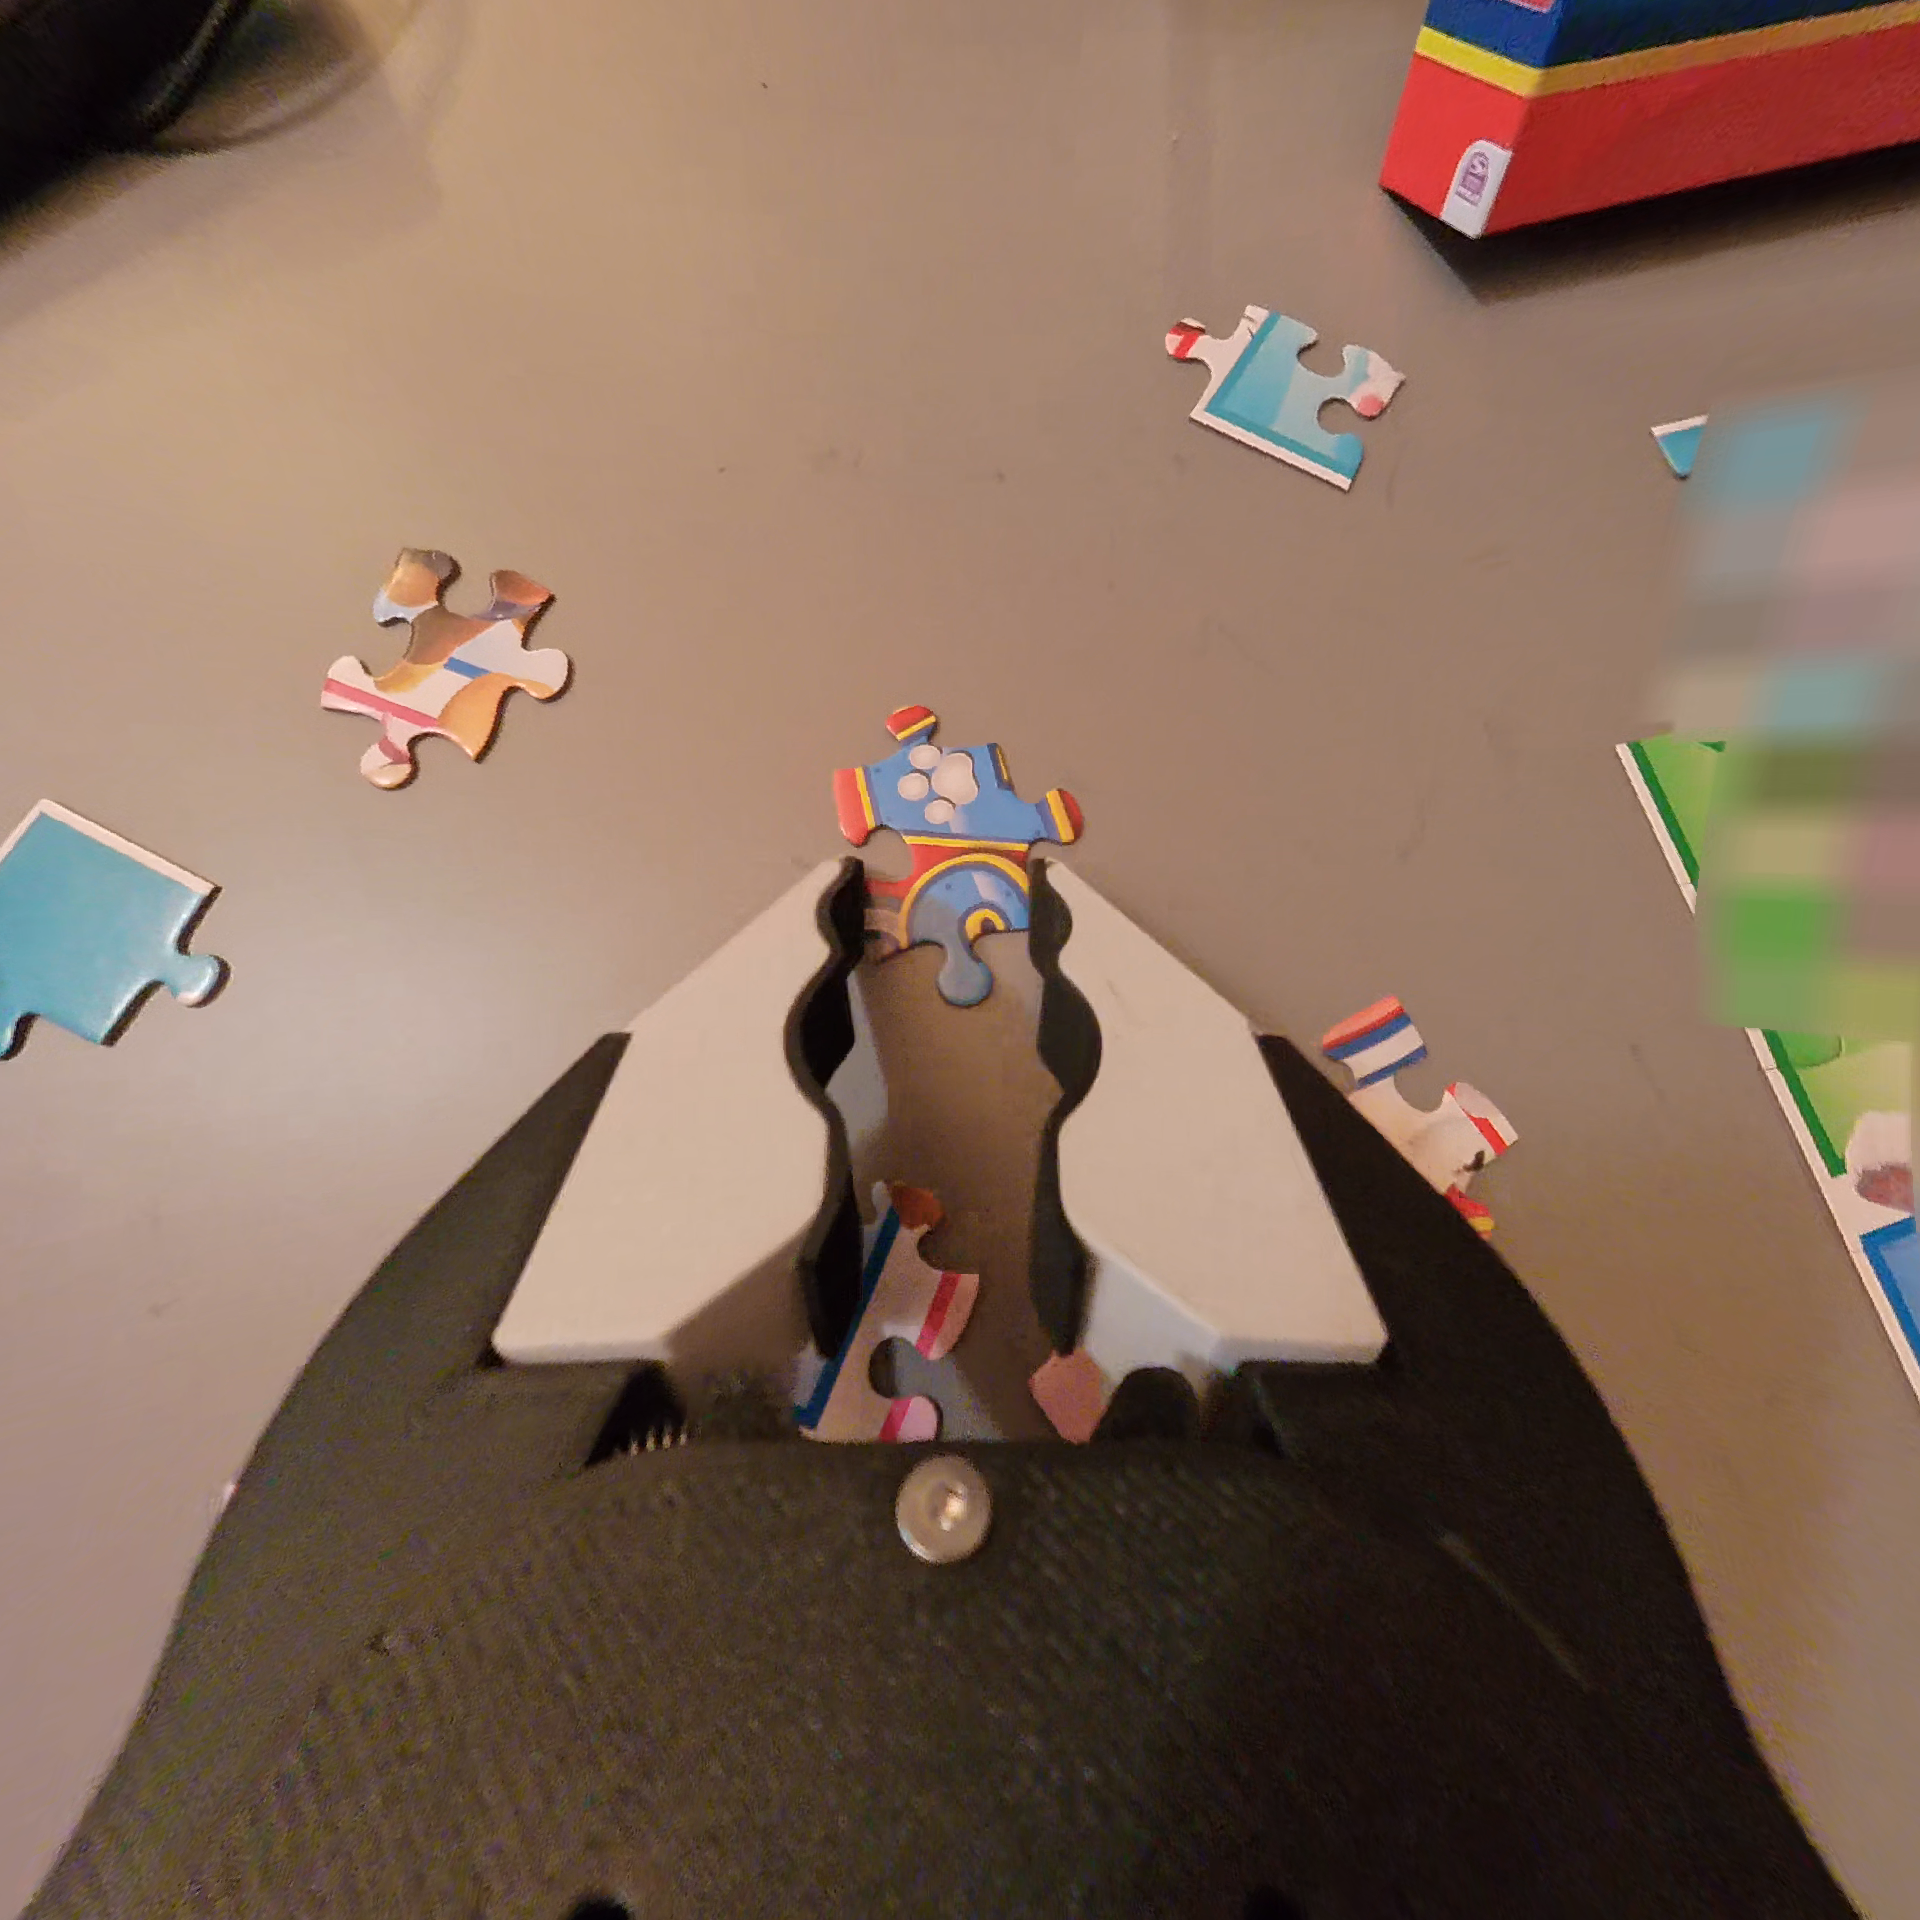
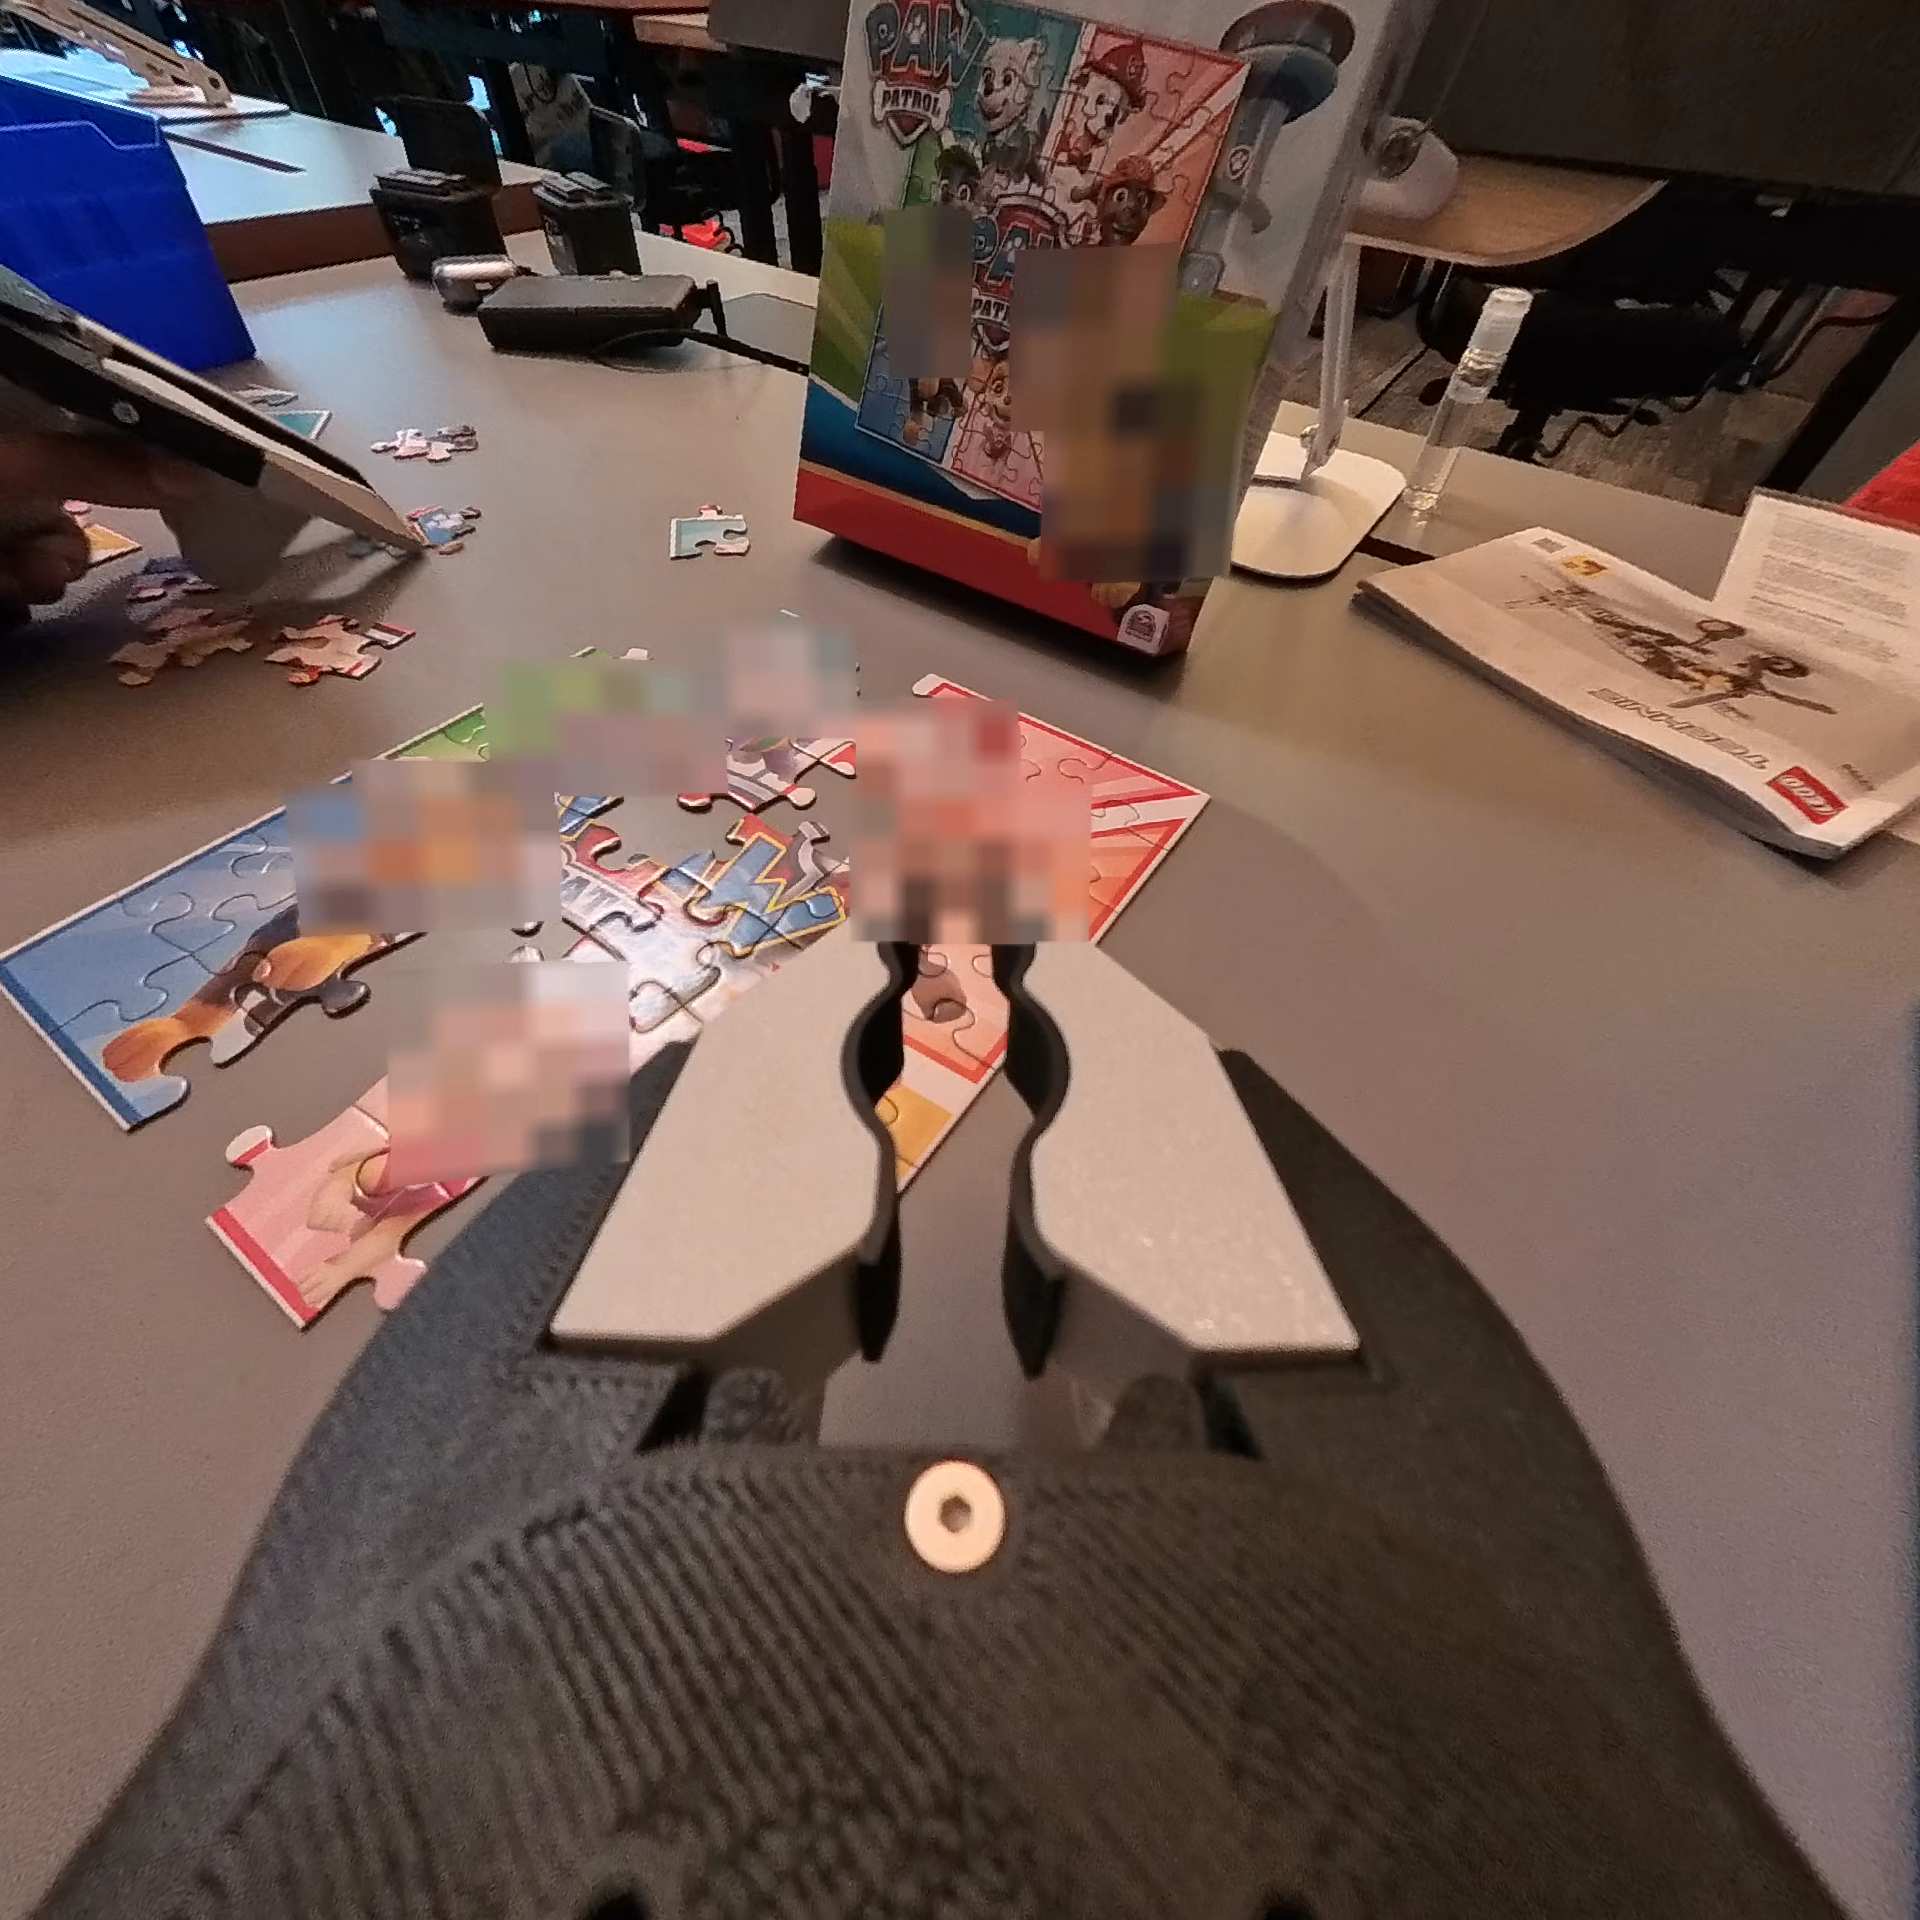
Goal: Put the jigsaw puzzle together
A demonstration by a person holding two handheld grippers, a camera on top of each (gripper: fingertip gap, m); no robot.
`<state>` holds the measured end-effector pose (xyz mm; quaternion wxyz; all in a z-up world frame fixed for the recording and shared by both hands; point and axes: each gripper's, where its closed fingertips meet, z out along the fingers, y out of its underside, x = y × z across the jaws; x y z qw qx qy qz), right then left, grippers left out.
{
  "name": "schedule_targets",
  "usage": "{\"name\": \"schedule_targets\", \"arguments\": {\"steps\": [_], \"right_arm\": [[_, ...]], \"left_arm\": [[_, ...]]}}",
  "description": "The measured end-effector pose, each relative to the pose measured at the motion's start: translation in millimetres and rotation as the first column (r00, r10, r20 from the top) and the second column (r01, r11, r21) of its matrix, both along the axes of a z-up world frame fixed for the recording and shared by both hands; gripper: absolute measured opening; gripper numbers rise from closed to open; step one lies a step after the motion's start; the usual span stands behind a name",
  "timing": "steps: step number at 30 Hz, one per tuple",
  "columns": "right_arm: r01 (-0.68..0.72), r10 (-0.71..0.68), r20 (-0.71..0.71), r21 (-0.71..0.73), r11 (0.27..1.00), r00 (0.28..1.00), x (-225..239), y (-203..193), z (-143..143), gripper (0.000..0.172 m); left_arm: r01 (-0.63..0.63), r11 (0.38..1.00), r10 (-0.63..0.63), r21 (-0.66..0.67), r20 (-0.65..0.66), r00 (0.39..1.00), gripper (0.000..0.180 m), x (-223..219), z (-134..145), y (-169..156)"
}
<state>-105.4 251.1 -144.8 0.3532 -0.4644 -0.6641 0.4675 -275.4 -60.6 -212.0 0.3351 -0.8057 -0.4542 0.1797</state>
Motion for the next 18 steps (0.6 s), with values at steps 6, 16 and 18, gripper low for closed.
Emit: {"name": "schedule_targets", "arguments": {"steps": [6, 16, 18], "right_arm": [[0.002, -0.002, -0.003, 0.007, 1.000, 1.000, 0, 0, 0, 0.011], [0.000, 0.000, -0.009, 0.014, 1.000, 1.000, 1, -1, 1, 0.011], [0.000, 0.000, -0.008, 0.014, 1.000, 1.000, 1, -1, 0, 0.011]], "left_arm": [[0.064, 0.998, -0.064, 0.026, 0.018, 0.998, 0.020, 9, 2, 5], [0.161, 0.984, -0.161, 0.070, 0.004, 0.987, 0.019, 25, 15, 24], [0.200, 0.975, -0.200, 0.098, -0.013, 0.980, 0.019, 31, 26, 33]]}}
